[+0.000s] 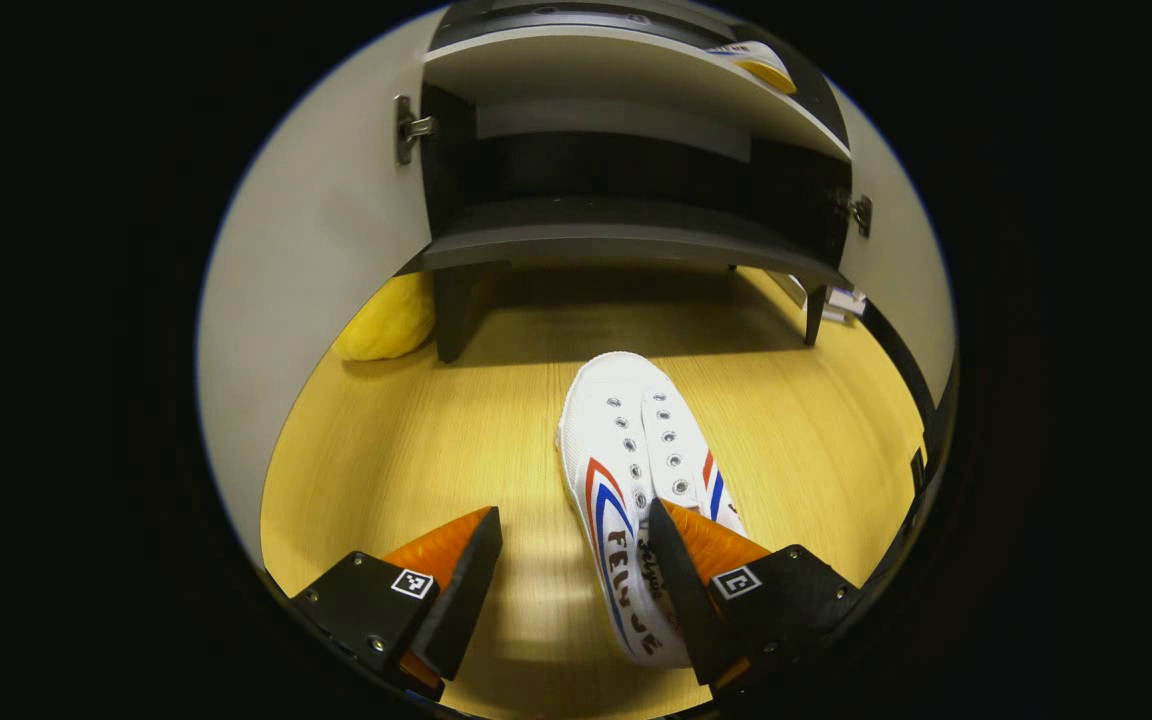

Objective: Grab one shoe with the right hand and put it into the shoe cabinet, grab the other shoe with the left hand and put it into the shoe cabinet; then close the right door with the right hand and the left door with the left hand.

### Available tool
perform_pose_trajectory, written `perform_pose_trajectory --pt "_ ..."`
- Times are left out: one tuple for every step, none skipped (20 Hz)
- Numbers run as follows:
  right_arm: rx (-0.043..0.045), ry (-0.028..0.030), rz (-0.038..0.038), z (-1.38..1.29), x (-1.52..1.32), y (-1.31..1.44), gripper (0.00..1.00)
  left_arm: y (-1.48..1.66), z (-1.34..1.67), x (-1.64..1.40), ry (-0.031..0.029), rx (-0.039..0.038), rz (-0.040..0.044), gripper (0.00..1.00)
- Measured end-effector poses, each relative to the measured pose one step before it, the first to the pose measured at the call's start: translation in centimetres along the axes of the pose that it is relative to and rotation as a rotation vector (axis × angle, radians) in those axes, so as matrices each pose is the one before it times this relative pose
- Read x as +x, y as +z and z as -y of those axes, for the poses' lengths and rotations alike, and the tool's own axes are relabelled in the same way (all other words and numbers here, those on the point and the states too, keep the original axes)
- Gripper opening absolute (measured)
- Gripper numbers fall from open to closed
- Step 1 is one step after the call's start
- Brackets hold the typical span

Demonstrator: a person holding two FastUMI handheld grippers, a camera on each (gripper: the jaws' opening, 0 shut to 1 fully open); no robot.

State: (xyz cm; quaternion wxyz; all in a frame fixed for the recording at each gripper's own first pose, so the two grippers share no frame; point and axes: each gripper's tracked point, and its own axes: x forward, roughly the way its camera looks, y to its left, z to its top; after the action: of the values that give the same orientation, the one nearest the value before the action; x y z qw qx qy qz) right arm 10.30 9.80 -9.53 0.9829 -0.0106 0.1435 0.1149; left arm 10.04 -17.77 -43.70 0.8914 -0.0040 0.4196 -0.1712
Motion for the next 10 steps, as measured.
perform_pose_trajectory --pt "0.00193 0.00262 -0.00048 -0.014 0.003 0.015 1.00 -0.007 0.433 0.259 -0.02611 -0.02494 0.00992 0.82" --pt "0.00287 0.00169 -0.00094 0.027 -0.080 -0.072 1.00 -0.168 0.466 0.106 -0.01755 -0.01460 -0.00823 0.79" --pt "0.00034 0.00136 -0.00265 -0.019 0.058 -0.035 1.00 0.040 0.649 -0.111 -0.02082 -0.00417 -0.00300 0.65" --pt "-0.00114 0.00068 -0.00407 0.032 -0.003 -0.148 0.96 0.090 0.343 -0.046 -0.00273 0.01400 -0.00418 0.59" --pt "-0.00143 -0.00002 -0.00156 0.039 -0.016 -0.016 0.96 0.077 0.023 0.013 0.00759 0.02684 -0.00669 0.46" --pt "-0.00090 -0.00016 -0.00186 0.014 -0.072 -0.085 1.00 0.066 0.044 0.211 0.00484 0.01849 -0.00193 0.34" --pt "-0.00111 0.00284 -0.00133 -0.086 -0.160 -0.141 1.00 0.043 -0.106 0.353 0.00025 -0.00060 0.00150 0.30" --pt "-0.00096 -0.00164 -0.00418 0.015 -0.040 -0.134 1.00 -0.084 0.021 -0.567 -0.00536 -0.02552 -0.00028 0.30" --pt "0.00142 -0.00094 -0.00278 0.009 -0.109 -0.155 1.00 0.473 -0.625 0.531 0.01975 -0.01932 0.02094 0.26" --pt "0.00265 0.00290 -0.00391 -0.114 -0.075 -0.123 1.00 0.090 -0.080 -0.498 -0.00360 -0.04512 0.00138 0.26"
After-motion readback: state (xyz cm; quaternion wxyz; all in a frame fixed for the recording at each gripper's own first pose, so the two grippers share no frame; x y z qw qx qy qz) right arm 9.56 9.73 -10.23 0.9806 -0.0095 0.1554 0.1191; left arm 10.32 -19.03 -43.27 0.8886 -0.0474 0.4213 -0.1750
